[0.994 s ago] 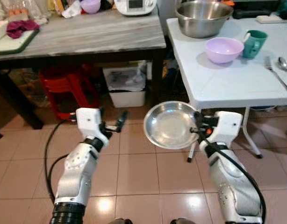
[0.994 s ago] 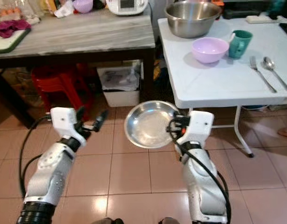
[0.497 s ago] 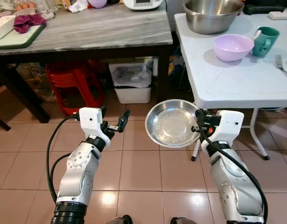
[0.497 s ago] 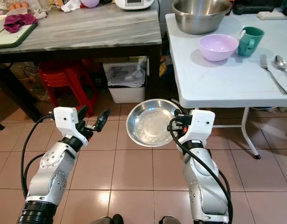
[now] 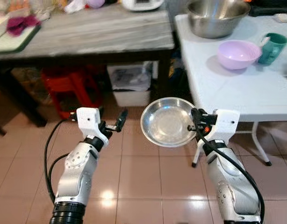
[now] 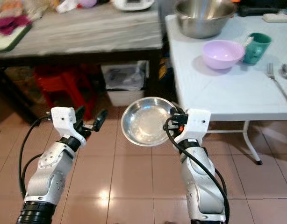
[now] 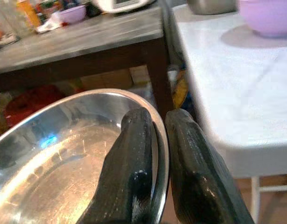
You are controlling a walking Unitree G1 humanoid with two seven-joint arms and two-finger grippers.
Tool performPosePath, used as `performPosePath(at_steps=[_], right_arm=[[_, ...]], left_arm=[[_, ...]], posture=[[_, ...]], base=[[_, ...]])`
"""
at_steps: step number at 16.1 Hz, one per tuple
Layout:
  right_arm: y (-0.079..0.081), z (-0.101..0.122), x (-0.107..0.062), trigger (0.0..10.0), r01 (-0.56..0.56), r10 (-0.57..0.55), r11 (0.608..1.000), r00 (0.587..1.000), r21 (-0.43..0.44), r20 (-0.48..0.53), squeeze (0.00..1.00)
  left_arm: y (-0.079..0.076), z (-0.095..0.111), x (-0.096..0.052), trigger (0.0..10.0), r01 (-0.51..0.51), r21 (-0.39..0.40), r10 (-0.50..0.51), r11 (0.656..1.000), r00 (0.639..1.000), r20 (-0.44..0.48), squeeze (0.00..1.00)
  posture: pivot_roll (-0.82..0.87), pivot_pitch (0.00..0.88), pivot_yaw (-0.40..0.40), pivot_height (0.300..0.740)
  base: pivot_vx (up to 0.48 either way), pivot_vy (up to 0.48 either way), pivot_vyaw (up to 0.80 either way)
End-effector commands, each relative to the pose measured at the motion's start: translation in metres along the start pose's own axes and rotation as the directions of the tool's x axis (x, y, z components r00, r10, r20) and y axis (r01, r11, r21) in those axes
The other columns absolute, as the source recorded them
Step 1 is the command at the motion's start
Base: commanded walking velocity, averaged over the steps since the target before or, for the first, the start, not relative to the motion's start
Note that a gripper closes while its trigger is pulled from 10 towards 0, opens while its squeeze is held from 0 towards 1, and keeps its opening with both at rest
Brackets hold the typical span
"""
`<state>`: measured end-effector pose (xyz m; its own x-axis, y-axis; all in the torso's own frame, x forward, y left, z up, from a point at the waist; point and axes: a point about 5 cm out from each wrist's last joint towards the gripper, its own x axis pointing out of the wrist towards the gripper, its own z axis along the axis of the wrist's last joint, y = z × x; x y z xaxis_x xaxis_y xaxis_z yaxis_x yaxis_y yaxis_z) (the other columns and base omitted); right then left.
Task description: Setting the table
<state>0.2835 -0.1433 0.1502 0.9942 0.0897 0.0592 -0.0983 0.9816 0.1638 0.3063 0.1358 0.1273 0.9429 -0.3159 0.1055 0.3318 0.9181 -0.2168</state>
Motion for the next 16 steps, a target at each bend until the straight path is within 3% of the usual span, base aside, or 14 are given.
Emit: performPosePath(at_steps=[1,6,11,16], right_arm=[[-0.0044,0.0047,-0.0014,10.0,0.011,-0.011,1.0,1.0,-0.005,0.024,0.0],[-0.0059,0.0061,-0.0019,10.0,0.01,-0.01,1.0,1.0,-0.011,0.029,0.0],[-0.005,0.006,-0.0046,10.0,-0.007,0.009,0.999,0.999,-0.049,0.037,0.0],[-0.0062,0.0067,-0.0057,10.0,-0.007,0.009,0.999,0.999,-0.045,0.043,0.0]], left_arm=[[-0.0036,0.0002,0.0003,10.0,0.011,0.005,-0.011,1.0,1.0,0.001,0.0],[-0.0054,-0.0013,0.0015,10.0,0.006,-0.009,-0.006,1.0,1.0,0.003,0.0],[0.0002,-0.0053,-0.0001,10.0,-0.037,-0.026,0.036,0.999,0.999,-0.018,0.0],[0.0011,-0.0048,0.0,10.0,-0.036,-0.014,0.036,0.999,0.999,-0.015,0.0]], posture=[[-0.17,0.121,0.07,0.74],[-0.17,0.119,0.067,0.74],[-0.17,0.116,0.065,0.74],[-0.18,0.113,0.068,0.74]], base=[[0.48,0.0,0.0],[0.457,0.0,0.4],[0.0,0.0,0.09],[0.0,0.338,-0.1]])
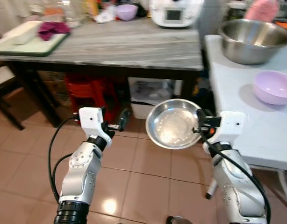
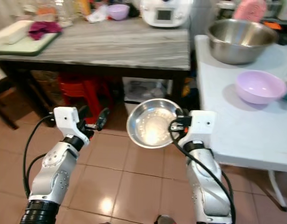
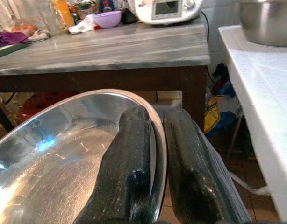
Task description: Setting the table
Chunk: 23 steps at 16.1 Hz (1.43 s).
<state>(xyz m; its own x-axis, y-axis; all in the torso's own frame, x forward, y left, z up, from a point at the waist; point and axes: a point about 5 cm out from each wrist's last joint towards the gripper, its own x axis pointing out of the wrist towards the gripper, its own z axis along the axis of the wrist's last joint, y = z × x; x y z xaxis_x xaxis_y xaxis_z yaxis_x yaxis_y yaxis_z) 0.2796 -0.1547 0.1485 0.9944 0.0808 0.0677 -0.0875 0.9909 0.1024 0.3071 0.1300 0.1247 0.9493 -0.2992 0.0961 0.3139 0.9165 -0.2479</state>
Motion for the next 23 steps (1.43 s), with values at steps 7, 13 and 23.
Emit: performPosePath(at_steps=[7,13,23], right_arm=[[0.004,0.007,-0.002,10.0,-0.011,0.01,1.0,0.999,0.014,0.039,0.0],[0.006,0.007,-0.002,10.0,-0.014,0.013,1.0,0.999,0.01,0.046,0.0],[0.003,0.011,0.0,10.0,0.006,-0.005,1.0,0.997,-0.008,0.073,0.0]], left_arm=[[0.002,-0.001,0.0,10.0,-0.003,0.01,0.003,1.0,1.0,-0.012,0.0],[-0.001,0.003,0.0,10.0,0.016,0.022,-0.016,1.0,1.0,0.011,0.0],[-0.006,0.002,-0.001,10.0,0.048,0.007,-0.048,0.999,0.999,0.012,0.0]], posture=[[-0.18,0.119,0.073,0.74],[-0.18,0.119,0.077,0.74],[-0.17,0.115,0.074,0.74]], base=[[0.0,0.477,-0.14],[0.0,0.058,0.0],[0.3,0.0,0.0]])
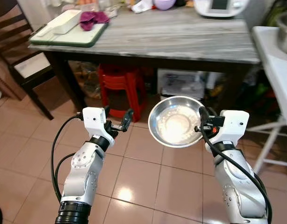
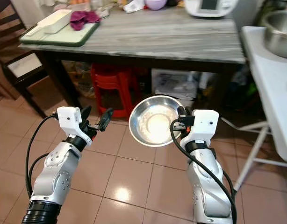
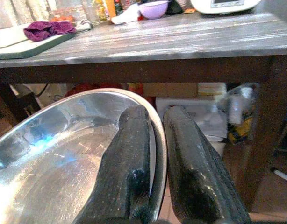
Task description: Setting the table
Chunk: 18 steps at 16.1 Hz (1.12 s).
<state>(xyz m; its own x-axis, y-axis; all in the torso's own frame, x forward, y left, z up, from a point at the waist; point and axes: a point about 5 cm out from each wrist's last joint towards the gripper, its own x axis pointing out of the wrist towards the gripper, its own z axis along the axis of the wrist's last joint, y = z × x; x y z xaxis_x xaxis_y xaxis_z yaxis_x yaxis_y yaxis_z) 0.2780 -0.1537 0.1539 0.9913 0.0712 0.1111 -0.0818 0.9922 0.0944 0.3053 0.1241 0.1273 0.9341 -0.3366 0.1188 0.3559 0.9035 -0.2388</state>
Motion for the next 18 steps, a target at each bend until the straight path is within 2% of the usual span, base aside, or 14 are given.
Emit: performPosePath(at_steps=[1,18], right_arm=[[0.0011,0.006,0.0015,10.0,0.002,-0.002,1.0,1.0,0.002,0.028,0.0],[0.001,0.0066,0.0028,10.0,0.012,-0.011,1.0,0.999,-0.01,0.037,0.0]], left_arm=[[0.0002,0.0005,-0.0014,10.0,0.005,0.001,-0.005,1.0,1.0,-0.001,0.0],[-0.0077,-0.005,-0.0022,10.0,0.04,-0.012,-0.04,0.999,0.999,-0.023,0.0]], posture=[[-0.18,0.114,0.074,0.74],[-0.18,0.113,0.072,0.74]], base=[[0.42,0.0,0.0],[0.428,0.0,-0.03]])
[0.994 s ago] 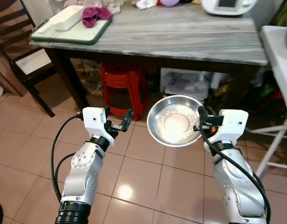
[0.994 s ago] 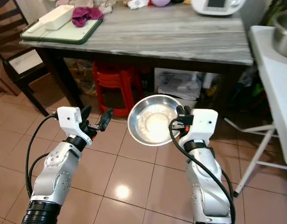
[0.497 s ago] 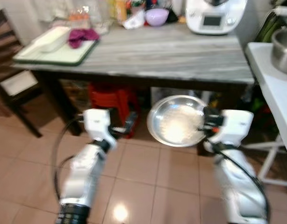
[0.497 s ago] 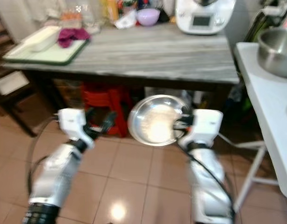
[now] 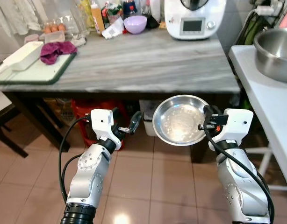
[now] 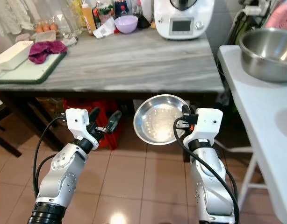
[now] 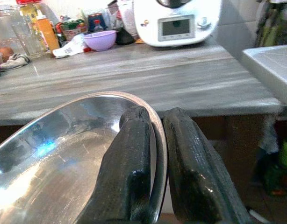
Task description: Setting the table
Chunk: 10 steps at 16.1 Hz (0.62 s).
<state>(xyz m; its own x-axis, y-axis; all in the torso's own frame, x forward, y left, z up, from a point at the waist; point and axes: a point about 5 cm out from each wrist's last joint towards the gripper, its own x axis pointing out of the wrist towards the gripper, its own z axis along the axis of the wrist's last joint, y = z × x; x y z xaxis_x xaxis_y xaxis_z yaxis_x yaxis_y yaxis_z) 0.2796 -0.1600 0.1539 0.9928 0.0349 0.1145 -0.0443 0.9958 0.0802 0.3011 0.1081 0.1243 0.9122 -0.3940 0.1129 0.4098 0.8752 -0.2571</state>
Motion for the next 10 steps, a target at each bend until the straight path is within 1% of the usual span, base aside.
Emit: performPosePath(at_steps=[1,10], right_arm=[[0.0074,0.0066,0.0014,10.0,-0.024,0.024,1.0,0.999,0.007,0.032,0.0],[0.0061,0.0104,0.0043,10.0,-0.016,0.016,1.0,0.998,-0.01,0.057,0.0]], left_arm=[[0.0068,0.0018,-0.0037,10.0,-0.017,0.013,0.018,1.0,1.0,-0.004,0.0],[0.0054,0.0018,-0.0024,10.0,-0.008,0.014,0.008,1.0,1.0,-0.006,0.0]], posture=[[-0.18,0.113,0.072,0.74],[-0.18,0.111,0.079,0.74]], base=[[0.431,0.0,0.0],[0.439,0.0,0.0]])
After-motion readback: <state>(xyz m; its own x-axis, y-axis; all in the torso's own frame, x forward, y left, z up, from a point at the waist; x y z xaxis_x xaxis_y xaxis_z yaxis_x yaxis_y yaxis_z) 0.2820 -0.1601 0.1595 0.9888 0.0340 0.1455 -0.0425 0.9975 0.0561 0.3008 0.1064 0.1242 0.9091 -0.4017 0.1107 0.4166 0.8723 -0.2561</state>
